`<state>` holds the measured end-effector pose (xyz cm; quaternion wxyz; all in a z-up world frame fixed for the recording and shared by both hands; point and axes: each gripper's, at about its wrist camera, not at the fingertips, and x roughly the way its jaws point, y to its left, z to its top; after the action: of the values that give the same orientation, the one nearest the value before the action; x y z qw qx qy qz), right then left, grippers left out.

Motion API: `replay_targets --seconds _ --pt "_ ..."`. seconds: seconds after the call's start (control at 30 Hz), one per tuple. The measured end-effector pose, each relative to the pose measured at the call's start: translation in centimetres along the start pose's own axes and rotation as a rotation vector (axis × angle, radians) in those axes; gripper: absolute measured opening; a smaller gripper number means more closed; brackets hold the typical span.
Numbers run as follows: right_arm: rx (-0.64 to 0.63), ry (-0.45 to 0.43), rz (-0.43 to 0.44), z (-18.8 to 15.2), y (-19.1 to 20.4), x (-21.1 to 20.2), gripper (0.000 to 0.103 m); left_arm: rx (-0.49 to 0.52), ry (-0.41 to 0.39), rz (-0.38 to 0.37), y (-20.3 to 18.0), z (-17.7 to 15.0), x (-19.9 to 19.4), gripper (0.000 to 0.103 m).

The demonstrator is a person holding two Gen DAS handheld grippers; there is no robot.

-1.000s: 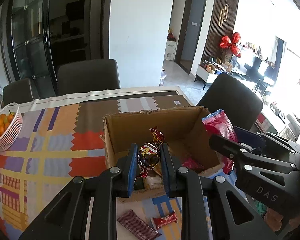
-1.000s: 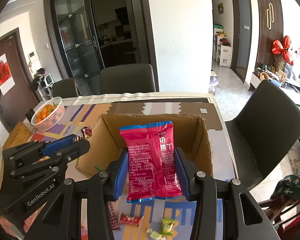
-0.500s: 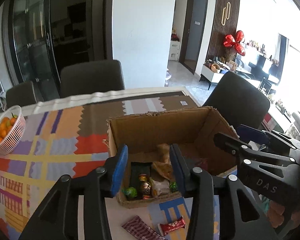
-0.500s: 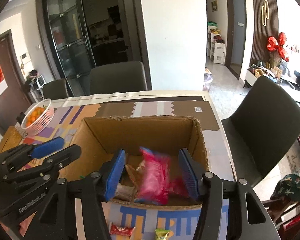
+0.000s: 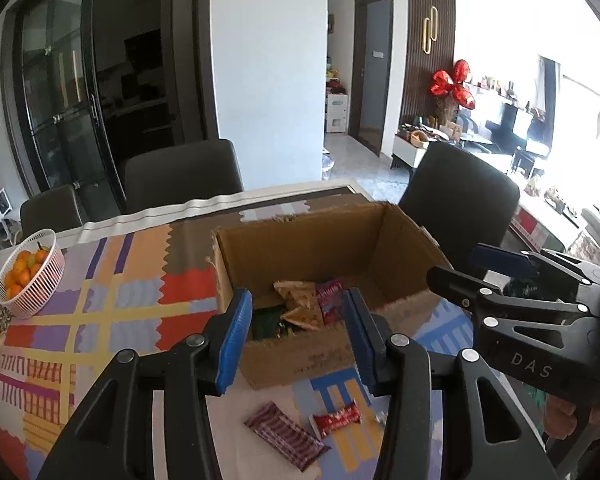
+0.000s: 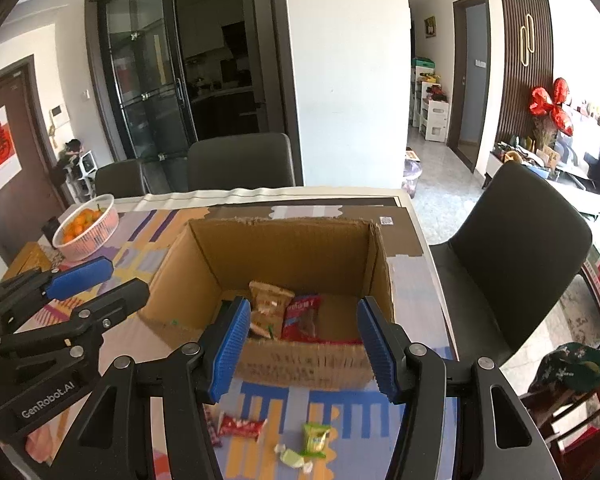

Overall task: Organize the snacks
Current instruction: 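Move both tools back toward the remaining snacks on the table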

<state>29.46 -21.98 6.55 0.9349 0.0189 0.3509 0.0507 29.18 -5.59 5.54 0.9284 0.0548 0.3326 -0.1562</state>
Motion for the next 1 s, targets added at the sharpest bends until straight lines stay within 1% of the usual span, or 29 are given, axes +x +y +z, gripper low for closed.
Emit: replay_targets --seconds 0.13,0.4,0.53,0.63,0.8,1.0 --pt "-0.004 0.021 0.008 -1.5 0.1 -0.6 0.057 0.017 0.017 -0.007 -0.8 -1.3 -0.5 0.047" --pt "-0.007 0.079 0.003 -5.4 0.2 -0.7 0.057 0.038 0.080 -0.010 -2.0 -4.7 -0.2 0.047" --pt "-0.011 0.119 0.002 -7.2 0.2 -0.1 0.057 0.055 0.114 -0.003 -2.5 -6.6 0.4 0.047" --pt "-0.020 0.144 -0.015 -8.6 0.1 0.4 0.057 0.070 0.133 -0.006 -2.7 -8.1 0.9 0.047" --pt "-0.024 0.185 -0.018 -10.6 0.1 1.3 0.057 0.086 0.175 -0.034 -3.2 -10.5 2.0 0.047" --pt "-0.028 0.238 -0.014 -12.6 0.2 2.7 0.057 0.114 0.222 -0.060 -3.5 -12.2 3.5 0.047"
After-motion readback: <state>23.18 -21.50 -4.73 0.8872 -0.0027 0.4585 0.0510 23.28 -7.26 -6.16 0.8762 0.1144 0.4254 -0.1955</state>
